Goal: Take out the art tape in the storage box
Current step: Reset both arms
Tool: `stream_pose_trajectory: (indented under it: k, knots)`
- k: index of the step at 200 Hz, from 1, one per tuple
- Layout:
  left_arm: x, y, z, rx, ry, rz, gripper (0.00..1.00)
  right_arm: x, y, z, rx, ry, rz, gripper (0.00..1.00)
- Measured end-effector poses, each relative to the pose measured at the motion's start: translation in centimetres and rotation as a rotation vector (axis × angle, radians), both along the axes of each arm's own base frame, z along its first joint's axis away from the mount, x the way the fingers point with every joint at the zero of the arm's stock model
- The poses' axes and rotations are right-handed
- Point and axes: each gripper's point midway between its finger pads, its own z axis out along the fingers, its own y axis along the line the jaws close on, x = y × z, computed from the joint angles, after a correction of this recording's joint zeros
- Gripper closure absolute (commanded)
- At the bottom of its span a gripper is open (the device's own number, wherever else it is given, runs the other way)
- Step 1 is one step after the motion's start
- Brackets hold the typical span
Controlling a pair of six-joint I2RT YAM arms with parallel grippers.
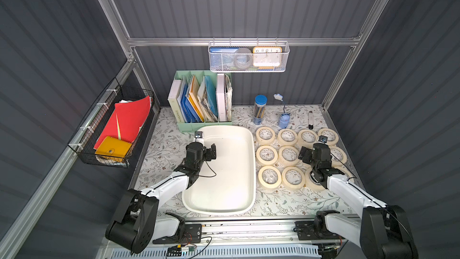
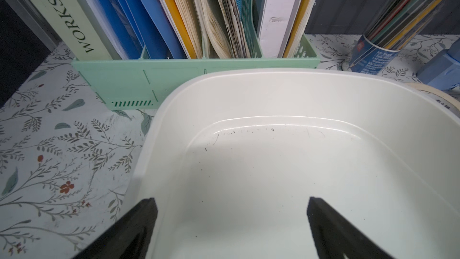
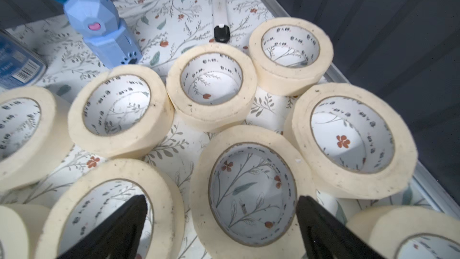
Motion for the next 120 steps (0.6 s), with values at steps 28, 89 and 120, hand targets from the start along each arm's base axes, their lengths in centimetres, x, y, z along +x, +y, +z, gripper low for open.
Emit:
stream_pose_trajectory:
  k: [28, 89, 120]
  knots:
    - [0.5, 3.0, 0.8, 0.019, -0.038, 0.064, 0.00, 0.3, 0.3, -0.6, -0.014, -0.029, 0.036, 0.01]
    - [0.9, 10.0, 0.1, -0.002, -0.094, 0.207, 0.00, 2.8, -0.1, 2.0, -0.041, -0.186, 0.065, 0.01]
    - [1.8, 11.9, -2.2, -0.014, -0.082, 0.226, 0.00, 3.4, -0.4, 1.9, -0.037, -0.211, 0.071, 0.01]
